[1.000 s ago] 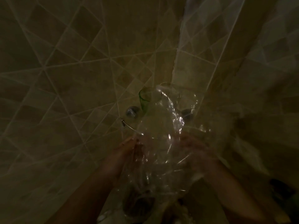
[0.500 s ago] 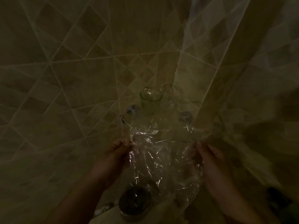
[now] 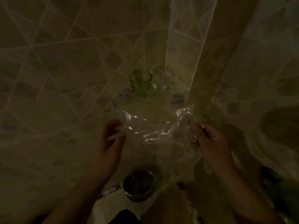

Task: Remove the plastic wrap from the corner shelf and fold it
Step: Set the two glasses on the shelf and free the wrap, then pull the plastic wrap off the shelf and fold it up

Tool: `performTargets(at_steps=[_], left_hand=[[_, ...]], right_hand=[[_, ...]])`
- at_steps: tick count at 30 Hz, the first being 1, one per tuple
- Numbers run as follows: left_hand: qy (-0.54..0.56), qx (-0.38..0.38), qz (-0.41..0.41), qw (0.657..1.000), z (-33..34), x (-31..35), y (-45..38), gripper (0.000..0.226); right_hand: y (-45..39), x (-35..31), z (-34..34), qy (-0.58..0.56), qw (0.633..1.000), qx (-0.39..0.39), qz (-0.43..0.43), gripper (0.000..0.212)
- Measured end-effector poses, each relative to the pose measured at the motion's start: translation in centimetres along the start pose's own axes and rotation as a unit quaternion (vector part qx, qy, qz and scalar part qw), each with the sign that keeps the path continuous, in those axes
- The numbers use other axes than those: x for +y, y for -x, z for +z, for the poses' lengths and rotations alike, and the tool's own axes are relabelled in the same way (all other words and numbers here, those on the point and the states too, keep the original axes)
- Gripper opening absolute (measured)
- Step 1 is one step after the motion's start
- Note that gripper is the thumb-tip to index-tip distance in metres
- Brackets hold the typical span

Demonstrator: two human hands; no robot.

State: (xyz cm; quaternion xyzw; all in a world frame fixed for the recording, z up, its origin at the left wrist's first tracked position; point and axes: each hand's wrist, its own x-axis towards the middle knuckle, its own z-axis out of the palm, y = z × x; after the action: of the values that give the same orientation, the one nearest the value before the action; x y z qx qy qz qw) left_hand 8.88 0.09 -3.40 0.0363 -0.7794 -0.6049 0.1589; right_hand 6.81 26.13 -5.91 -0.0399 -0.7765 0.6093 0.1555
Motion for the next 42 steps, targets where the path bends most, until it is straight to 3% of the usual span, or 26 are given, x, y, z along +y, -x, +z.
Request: performTargets(at_steps=[1,3,5,7,10,12,13,18,22,26,29,30,32,34,37,39,40,42], left_hand=[[-0.075,-0.006,0.092,0.993,0.2,1.3,0.0,0.034],[-0.212,-0.009,0.237,0.948,0.9,3.7,-0.6,0.052],[-0.273,-0.001,0.312,0.91,2.0,6.4,-1.7,0.062],[-0.293,-0.089,0.391,0.868,3.2,8.3,-3.4,0.061],[-0.398,-0.303,0.406,0.765,4.9,8.9,-6.1,0.052],[-0.477,-0.378,0.366,0.704,5.6,8.4,-7.6,0.038],[-0.488,-0.391,0.36,0.692,5.7,8.2,-8.1,0.032],[-0.4,-0.347,0.428,0.732,5.7,7.6,-9.6,0.028],[-0.401,-0.322,0.477,0.712,5.6,8.6,-11.0,0.046],[-0.458,-0.291,0.48,0.689,5.5,9.6,-12.1,0.073],[-0.506,-0.2,0.505,0.67,5.8,9.2,-11.5,0.079],[-0.498,-0.157,0.5,0.69,5.8,8.7,-11.1,0.078],[-0.421,-0.074,0.444,0.787,5.3,6.9,-10.0,0.074],[-0.324,0.008,0.337,0.884,4.2,3.7,-8.2,0.072],[-0.221,0.072,0.09,0.968,2.2,-2.2,-4.2,0.089],[-0.084,-0.006,-0.113,0.99,1.3,-5.4,-1.8,0.095],[0.025,-0.063,-0.198,0.978,0.9,-6.4,-1.0,0.087],[0.209,-0.137,-0.305,0.919,0.2,-7.6,-0.2,0.035]], right_hand=[[0.3,0.0,0.1,-0.009,1.0,-0.013,0.0,0.025],[0.8,0.0,0.4,-0.014,0.999,-0.03,-0.009,0.018],[1.1,-0.2,0.8,-0.002,0.999,-0.042,-0.034,0.01],[1.4,-0.4,0.9,0.031,0.993,-0.089,-0.069,0.01],[1.6,-0.5,1.1,0.101,0.976,-0.156,-0.112,0.015],[1.7,-0.4,1.2,0.104,0.977,-0.139,-0.121,0.016],[1.7,-0.3,1.2,0.1,0.98,-0.122,-0.118,0.016],[2.1,0.9,1.2,0.067,0.994,-0.078,-0.041,0.007],[3.0,2.1,0.7,0.058,0.994,-0.095,0.012,0.021],[3.9,2.8,0.4,0.062,0.993,-0.102,0.011,0.025],[3.8,3.2,0.5,0.025,0.996,-0.082,0.039,0.018],[3.8,3.3,0.6,0.01,0.996,-0.074,0.049,0.015],[3.8,3.5,0.6,-0.021,0.996,-0.063,0.057,0.018],[3.9,3.7,0.7,-0.042,0.996,-0.056,0.064,0.023],[4.1,4.6,0.5,-0.041,0.995,-0.032,0.08,0.032],[4.2,5.2,0.4,-0.038,0.995,-0.015,0.086,0.036],[4.3,5.4,0.3,-0.039,0.995,-0.008,0.089,0.037],[4.4,5.8,0.3,-0.044,0.995,0.001,0.095,0.035]])
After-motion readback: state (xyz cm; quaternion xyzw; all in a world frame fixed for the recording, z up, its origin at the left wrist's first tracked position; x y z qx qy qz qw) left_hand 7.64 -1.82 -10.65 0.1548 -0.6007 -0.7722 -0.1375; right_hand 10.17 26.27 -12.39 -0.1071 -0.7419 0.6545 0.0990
